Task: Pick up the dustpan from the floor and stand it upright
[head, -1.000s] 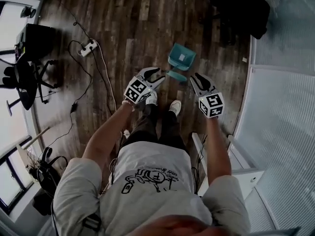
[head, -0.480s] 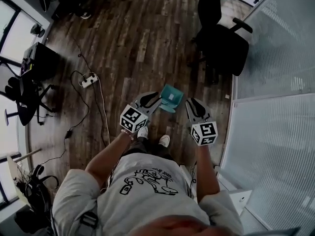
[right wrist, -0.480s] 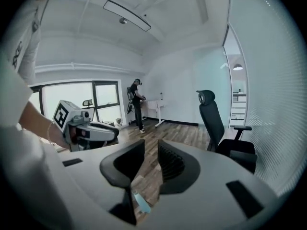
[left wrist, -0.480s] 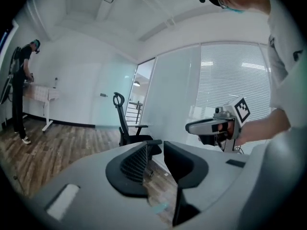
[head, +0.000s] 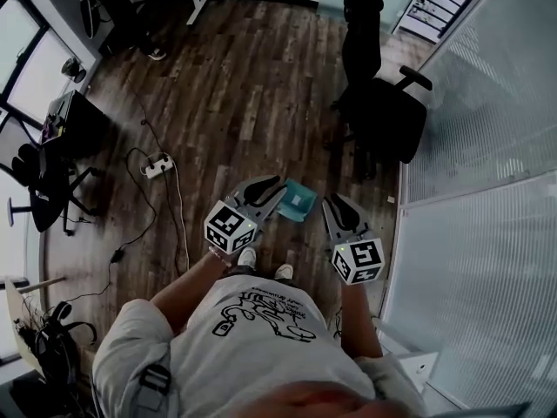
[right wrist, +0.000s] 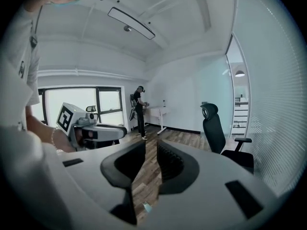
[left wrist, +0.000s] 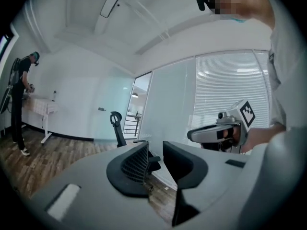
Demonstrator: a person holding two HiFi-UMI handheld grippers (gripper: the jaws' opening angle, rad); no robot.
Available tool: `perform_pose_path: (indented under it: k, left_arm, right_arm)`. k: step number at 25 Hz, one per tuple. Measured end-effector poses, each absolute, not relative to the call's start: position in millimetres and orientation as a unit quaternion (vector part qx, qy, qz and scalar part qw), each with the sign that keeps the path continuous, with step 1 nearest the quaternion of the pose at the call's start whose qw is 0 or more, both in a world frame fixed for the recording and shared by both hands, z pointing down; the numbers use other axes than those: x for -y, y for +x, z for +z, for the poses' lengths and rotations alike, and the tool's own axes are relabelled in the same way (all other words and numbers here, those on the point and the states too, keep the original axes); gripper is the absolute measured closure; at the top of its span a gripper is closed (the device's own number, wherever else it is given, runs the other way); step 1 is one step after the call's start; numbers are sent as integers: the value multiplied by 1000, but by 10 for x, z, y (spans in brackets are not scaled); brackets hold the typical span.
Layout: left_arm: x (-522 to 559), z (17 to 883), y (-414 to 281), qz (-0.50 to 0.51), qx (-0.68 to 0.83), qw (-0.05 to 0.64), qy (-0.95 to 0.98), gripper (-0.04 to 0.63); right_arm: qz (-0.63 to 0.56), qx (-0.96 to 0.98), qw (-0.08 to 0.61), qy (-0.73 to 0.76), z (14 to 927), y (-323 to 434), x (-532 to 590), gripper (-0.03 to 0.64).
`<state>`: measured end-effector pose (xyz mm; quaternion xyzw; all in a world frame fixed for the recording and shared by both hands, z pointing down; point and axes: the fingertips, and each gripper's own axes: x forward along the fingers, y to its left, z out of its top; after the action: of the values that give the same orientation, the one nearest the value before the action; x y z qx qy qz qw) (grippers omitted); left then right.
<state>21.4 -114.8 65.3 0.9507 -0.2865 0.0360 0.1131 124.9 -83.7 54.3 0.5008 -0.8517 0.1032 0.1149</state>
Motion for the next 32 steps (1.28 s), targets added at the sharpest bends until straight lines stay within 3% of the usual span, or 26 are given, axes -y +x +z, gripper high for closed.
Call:
perform_pose_path:
  k: [17, 32]
  left_arm:
    - [879, -532, -201, -33, 344, 64, 936, 512]
    - [784, -552, 33, -29, 310, 71, 948, 512]
  right_arm:
    - [22, 841, 91, 534, -611, 1160, 490, 554]
    - [21, 834, 81, 546, -712, 1156, 416, 572]
